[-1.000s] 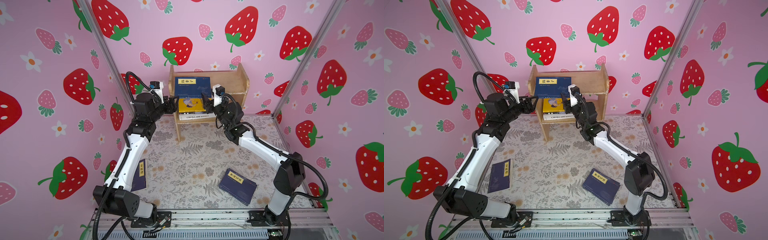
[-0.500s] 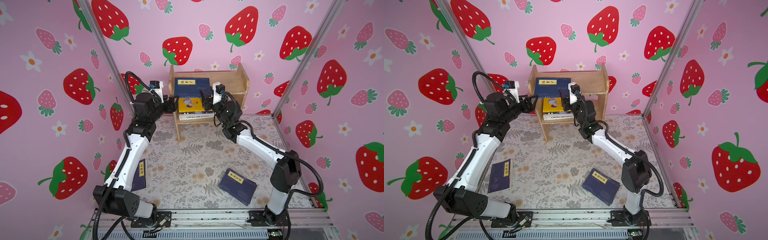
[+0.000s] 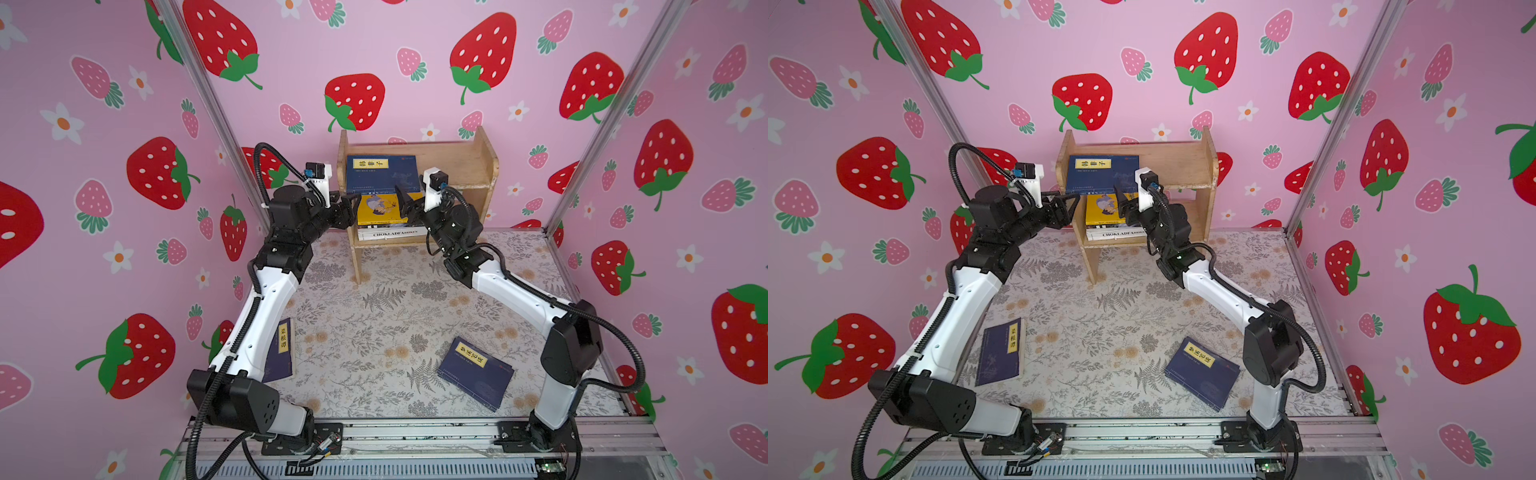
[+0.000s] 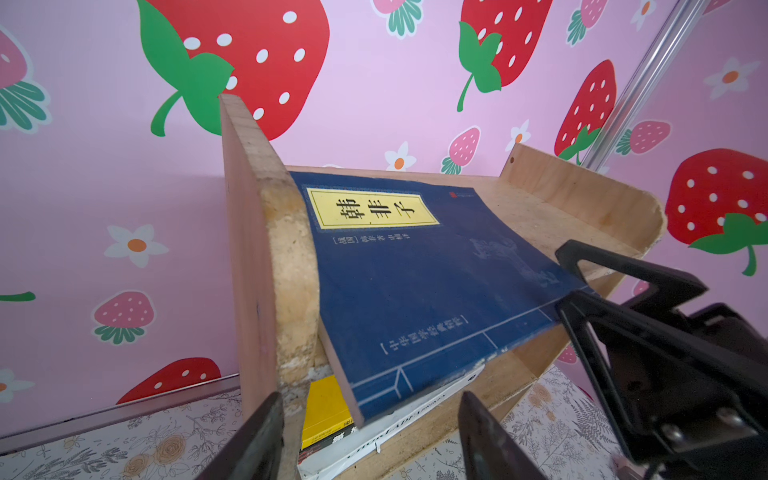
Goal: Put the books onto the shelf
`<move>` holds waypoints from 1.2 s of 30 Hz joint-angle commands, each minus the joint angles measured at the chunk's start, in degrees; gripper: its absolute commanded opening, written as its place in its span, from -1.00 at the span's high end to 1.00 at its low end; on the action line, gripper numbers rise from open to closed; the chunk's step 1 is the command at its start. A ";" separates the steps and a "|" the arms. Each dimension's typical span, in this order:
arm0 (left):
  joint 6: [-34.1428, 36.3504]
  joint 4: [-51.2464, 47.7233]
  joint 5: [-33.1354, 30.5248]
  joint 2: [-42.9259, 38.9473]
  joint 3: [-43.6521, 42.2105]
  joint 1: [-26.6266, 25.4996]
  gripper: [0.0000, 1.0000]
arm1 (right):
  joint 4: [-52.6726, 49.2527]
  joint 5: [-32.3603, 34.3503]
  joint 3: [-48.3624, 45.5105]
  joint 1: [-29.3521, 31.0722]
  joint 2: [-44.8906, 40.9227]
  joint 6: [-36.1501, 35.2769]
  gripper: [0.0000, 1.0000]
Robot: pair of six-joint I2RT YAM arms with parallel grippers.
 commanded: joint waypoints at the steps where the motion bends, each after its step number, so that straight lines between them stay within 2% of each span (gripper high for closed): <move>1: 2.45 0.37 -0.32 -0.54 0.13 -0.23 -0.49 | 0.49 0.45 -3.55 0.33 -8.13 -4.05 -0.56; 2: 2.98 0.16 -0.71 -0.64 0.03 -0.23 -0.57 | 0.13 0.92 -4.97 0.26 -9.54 -4.71 -0.56; 6: 4.96 -2.11 -1.15 0.10 1.87 -0.21 -0.59 | -1.71 1.47 -6.56 0.27 -11.24 -6.28 -0.55; 17: 3.94 -0.61 -0.17 2.24 3.79 -0.22 -0.50 | -2.57 0.75 -2.11 0.28 -5.40 -5.88 -0.43; 23: 3.41 0.13 -0.46 3.03 3.93 -0.23 -0.46 | -2.61 1.42 -1.32 0.32 -4.06 -5.77 -0.28; 36: 3.41 1.00 -0.98 1.78 2.90 -0.10 -0.45 | -2.22 2.74 1.88 0.33 0.01 -4.83 -0.20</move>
